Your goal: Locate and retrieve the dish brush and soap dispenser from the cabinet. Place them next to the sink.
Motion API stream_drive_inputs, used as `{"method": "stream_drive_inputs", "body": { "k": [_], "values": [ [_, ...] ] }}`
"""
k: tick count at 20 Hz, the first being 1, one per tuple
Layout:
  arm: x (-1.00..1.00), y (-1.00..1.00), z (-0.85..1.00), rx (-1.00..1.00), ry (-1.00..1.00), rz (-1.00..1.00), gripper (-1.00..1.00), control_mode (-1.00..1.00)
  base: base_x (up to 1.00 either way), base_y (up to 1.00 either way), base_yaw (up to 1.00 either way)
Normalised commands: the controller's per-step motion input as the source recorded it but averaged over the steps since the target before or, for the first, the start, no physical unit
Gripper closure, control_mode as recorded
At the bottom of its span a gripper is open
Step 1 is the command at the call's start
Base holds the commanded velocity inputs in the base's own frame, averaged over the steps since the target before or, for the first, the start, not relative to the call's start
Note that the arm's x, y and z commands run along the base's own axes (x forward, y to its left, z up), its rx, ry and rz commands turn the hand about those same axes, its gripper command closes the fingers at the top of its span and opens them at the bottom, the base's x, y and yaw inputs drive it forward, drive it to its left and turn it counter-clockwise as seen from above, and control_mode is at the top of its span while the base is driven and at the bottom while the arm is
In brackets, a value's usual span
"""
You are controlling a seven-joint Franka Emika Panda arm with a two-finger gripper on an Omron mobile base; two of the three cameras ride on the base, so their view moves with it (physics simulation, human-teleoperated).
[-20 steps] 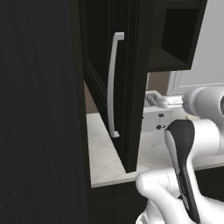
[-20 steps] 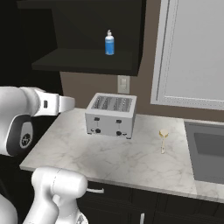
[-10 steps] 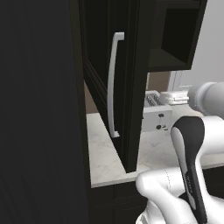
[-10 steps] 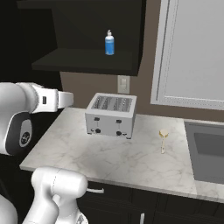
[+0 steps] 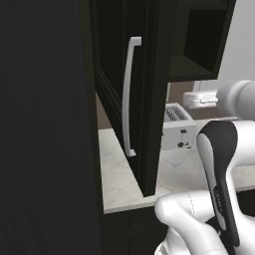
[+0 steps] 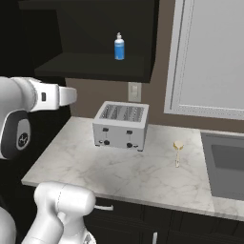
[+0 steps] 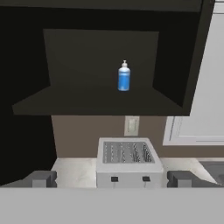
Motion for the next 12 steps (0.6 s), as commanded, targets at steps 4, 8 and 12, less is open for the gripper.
{"method": "stream_drive_inputs", "body": {
  "k": [4,8,12],
  "values": [
    [0.00,0.00,0.29,0.00,-0.08,0.00,-1.00,-1.00,0.00,0.00,0.00],
    [-0.14,0.00,0.33,0.00,-0.13,0.00,-1.00,-1.00,0.00,0.00,0.00],
    [-0.02,0.00,0.26,0.00,-0.08,0.00,-1.00,-1.00,0.00,0.00,0.00]
  ]
}}
